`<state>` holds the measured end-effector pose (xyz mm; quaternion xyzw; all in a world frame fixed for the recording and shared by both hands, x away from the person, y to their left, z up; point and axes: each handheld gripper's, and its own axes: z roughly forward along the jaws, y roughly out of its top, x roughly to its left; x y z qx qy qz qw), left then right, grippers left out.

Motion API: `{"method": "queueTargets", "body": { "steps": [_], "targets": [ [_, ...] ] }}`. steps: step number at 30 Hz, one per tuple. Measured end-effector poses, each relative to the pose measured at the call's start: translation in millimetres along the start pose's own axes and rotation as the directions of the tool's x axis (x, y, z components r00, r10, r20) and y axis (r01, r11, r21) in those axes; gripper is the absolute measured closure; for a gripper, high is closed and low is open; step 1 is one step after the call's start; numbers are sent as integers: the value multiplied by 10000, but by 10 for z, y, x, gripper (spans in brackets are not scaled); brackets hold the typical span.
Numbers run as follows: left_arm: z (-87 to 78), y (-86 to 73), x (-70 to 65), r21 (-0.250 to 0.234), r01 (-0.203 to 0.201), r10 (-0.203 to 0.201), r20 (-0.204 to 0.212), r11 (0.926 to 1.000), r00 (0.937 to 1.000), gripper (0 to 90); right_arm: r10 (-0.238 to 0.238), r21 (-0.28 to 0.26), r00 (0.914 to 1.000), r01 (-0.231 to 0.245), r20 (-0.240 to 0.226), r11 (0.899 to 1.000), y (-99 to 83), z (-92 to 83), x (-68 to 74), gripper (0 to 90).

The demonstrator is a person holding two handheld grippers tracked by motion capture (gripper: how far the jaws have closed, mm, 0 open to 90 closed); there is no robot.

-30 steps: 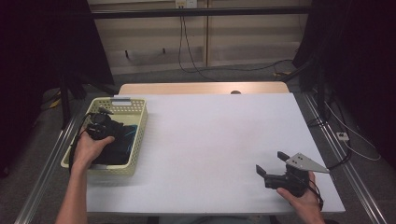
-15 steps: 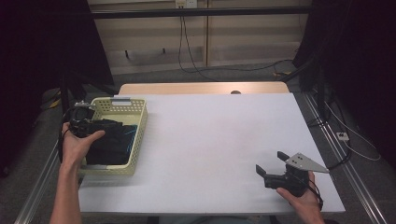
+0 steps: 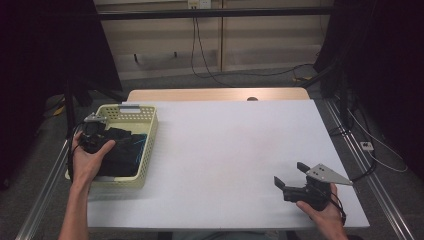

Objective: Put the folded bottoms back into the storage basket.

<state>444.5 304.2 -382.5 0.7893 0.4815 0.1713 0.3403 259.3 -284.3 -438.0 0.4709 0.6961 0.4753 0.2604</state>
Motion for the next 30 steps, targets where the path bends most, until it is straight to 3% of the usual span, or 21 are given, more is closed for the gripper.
{"method": "queueTargets", "body": {
  "steps": [5, 9, 15, 17, 19, 21, 24, 30],
  "targets": [
    [-62, -38, -36, -736, 179, -186, -98, 9971, 9998, 59, 78, -39, 10000, -78, -9, 10000, -2, -10, -15, 47],
    [-90, -71, -52, -831, 375, -359, 216, 9958, 9991, 63, 89, -49, 10000, -89, -1, 9999, -2, -15, -16, 47],
    [-179, -95, -130, -1018, 292, -308, -143, 9944, 9994, 68, 68, -36, 10000, -67, 40, 10000, -3, -16, -17, 47],
    [-228, -104, -192, -945, 27, -42, -158, 9955, 9999, 67, 78, -23, 9999, -78, 76, 10000, -6, -23, -21, 47],
    [-273, -121, -222, -805, -215, 222, 81, 9965, 9997, 68, 94, -31, 9999, -94, 128, 10000, -11, -31, -28, 47],
    [-308, -145, -249, -1164, -242, 245, 5, 9929, 9997, 67, 158, -22, 9997, -158, 195, 9999, -11, -41, -33, 47],
    [-351, -169, -283, -1394, -424, 389, -276, 9893, 9989, 67, 84, -13, 9997, -83, 234, 10000, -13, -45, -27, 47],
    [-434, -214, -287, -1875, -378, 296, -464, 9815, 9985, 67, 109, -26, 9996, -109, 246, 9999, -14, -48, -20, 47]
  ]
}}
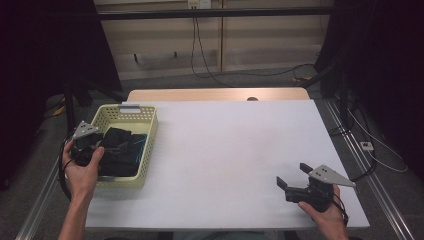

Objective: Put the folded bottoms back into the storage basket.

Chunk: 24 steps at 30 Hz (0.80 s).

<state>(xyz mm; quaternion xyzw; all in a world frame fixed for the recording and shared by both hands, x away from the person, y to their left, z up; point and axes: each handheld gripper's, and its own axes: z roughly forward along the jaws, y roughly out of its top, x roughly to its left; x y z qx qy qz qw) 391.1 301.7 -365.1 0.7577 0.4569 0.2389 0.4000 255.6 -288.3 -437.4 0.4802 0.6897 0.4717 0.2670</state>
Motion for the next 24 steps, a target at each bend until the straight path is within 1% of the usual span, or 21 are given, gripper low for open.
{"method": "queueTargets", "body": {
  "steps": [1, 2, 3, 6, 10, 12, 14, 16, 19, 24],
  "targets": [
    [-9, -4, -4, -44, 39, -39, -8, 10000, 10000, 67, 6, 3, 10000, -6, 7, 10000, 0, -1, -3, 47],
    [-23, -9, -12, -30, -23, 23, -87, 10000, 10000, 67, 2, 3, 10000, -2, 13, 10000, -1, -2, -3, 47],
    [-30, -13, -17, -14, -37, 37, -29, 10000, 10000, 67, 49, 6, 10000, -49, 31, 10000, 0, -7, 4, 47],
    [-61, -38, -32, -25, -59, 60, 239, 10000, 9997, 67, -6, -23, 10000, 6, 35, 10000, 1, -13, 12, 47],
    [-111, -54, -53, -49, -30, 31, 171, 10000, 9998, 67, 72, -51, 9999, -72, 114, 10000, 8, -3, 0, 47],
    [-134, -56, -66, -33, -7, 7, 217, 10000, 9998, 68, 140, -34, 9998, -139, 159, 9999, 11, 10, -12, 47],
    [-160, -63, -82, -18, -68, 68, 285, 10000, 9996, 67, 173, -37, 9996, -173, 219, 9998, 12, 15, -23, 47],
    [-189, -86, -103, -65, -87, 89, 224, 9999, 9997, 67, 182, -54, 9995, -181, 262, 9998, 13, 14, -31, 47],
    [-221, -127, -113, -17, -136, 136, 294, 9999, 9995, 67, 217, -56, 9994, -216, 282, 9998, 12, 14, -34, 47],
    [-285, -173, -124, -224, 31, -27, 163, 9997, 9999, 67, 174, -30, 9995, -173, 268, 9998, 10, 18, -23, 47]
  ]
}}
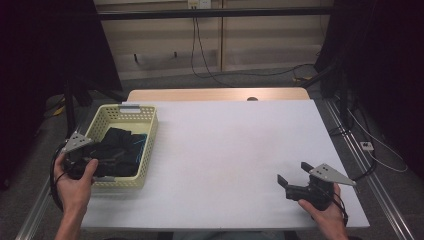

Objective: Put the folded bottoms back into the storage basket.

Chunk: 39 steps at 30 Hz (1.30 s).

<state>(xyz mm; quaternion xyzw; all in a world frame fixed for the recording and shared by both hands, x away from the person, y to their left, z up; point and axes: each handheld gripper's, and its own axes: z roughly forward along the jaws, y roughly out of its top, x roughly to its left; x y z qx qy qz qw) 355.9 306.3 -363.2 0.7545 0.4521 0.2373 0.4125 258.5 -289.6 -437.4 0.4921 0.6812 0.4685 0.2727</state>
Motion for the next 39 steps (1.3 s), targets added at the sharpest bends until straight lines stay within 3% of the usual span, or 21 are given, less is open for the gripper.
{"method": "queueTargets", "body": {
  "steps": [18, 21, 24, 29, 35, 38, 39],
  "targets": [
    [-194, -117, -280, -112, -52, 55, 299, 9999, 9995, 65, -135, -43, 9998, 134, -178, 9999, -9, -33, 15, 47],
    [-188, -128, -328, 10, -133, 133, 351, 9999, 9993, 65, -137, -10, 9998, 137, -167, 9999, -12, -34, 15, 47],
    [-147, -127, -363, 166, -34, 21, 729, 9999, 9973, 65, -148, -18, 9998, 147, -139, 9999, -14, -41, 14, 47],
    [-89, -111, -481, 68, -145, 140, 757, 9999, 9970, 65, -142, -24, 9998, 141, -139, 9999, -14, -43, 18, 47],
    [-2, -76, -652, 119, -405, 388, 1168, 9991, 9924, 65, -153, -29, 9998, 152, -158, 9999, -14, -42, 17, 47],
    [41, -56, -697, -92, -479, 487, 1744, 9988, 9835, 65, -157, -40, 9997, 156, -183, 9999, -13, -40, 18, 47],
    [51, -47, -712, -105, -566, 576, 1741, 9983, 9830, 65, -177, -30, 9996, 177, -197, 9998, -13, -39, 19, 47]
  ]
}}
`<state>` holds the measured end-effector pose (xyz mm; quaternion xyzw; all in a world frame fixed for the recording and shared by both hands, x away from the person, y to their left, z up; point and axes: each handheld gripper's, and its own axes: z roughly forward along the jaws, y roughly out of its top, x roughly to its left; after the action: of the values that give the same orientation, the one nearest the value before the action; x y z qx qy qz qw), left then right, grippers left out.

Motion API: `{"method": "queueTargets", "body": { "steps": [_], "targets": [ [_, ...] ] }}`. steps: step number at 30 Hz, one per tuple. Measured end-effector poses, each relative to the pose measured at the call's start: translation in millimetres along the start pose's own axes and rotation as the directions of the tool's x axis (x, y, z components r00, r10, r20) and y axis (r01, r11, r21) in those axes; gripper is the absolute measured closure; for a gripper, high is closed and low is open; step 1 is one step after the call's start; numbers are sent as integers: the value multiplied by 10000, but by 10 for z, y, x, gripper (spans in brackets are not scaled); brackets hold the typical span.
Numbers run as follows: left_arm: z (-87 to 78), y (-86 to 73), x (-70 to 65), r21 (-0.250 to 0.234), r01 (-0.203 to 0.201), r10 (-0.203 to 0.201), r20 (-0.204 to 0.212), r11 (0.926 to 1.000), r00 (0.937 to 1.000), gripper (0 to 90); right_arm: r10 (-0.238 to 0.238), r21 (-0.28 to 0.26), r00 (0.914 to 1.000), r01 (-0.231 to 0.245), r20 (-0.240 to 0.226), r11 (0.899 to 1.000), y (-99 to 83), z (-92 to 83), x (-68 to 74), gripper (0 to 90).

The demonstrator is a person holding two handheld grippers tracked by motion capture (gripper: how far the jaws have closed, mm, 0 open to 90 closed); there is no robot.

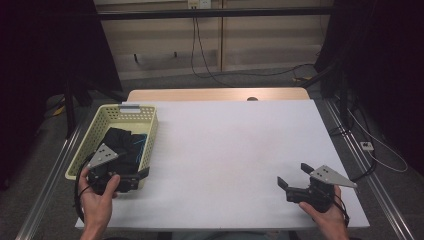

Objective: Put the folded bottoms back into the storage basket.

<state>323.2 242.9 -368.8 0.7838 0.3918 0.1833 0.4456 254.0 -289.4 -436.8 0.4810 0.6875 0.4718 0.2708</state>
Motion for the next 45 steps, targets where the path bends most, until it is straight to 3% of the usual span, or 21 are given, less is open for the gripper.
{"method": "queueTargets", "body": {
  "steps": [4, 7, 14, 18, 24, 31, 37, 39, 45],
  "targets": [
    [74, 42, -90, 186, -349, 350, -38, 9992, 9994, 65, 10, 21, 10000, -10, -29, 10000, 2, 7, 6, 47],
    [117, 49, -164, -98, -321, 318, -285, 9994, 9991, 65, 11, 47, 10000, -11, -73, 10000, 4, 11, 11, 47],
    [275, 82, -301, 108, -607, 605, 148, 9981, 9981, 65, -21, 70, 9999, 22, -116, 10000, 3, 17, 6, 47],
    [392, 138, -368, 228, -640, 625, 640, 9977, 9960, 65, -36, 49, 9999, 37, -123, 10000, 3, 18, 11, 47],
    [550, 236, -468, 234, -933, 915, 681, 9954, 9935, 65, -3, 56, 9999, 4, -160, 10000, 4, 14, 12, 47],
    [675, 158, -592, 161, -956, 940, 776, 9953, 9925, 65, -30, 58, 9997, 31, -222, 10000, 4, 19, 20, 47],
    [789, 22, -695, 452, -975, 920, 1107, 9942, 9896, 66, -13, 53, 9998, 14, -200, 10000, 4, 15, 18, 46],
    [836, -37, -722, 345, -719, 664, 1397, 9968, 9880, 70, -19, 46, 9998, 20, -210, 10000, 4, 15, 22, 47],
    [901, -127, -769, 399, -923, 866, 1257, 9949, 9883, 70, -51, 24, 9996, 52, -282, 10000, -2, -9, 25, 47]
  ]
}}
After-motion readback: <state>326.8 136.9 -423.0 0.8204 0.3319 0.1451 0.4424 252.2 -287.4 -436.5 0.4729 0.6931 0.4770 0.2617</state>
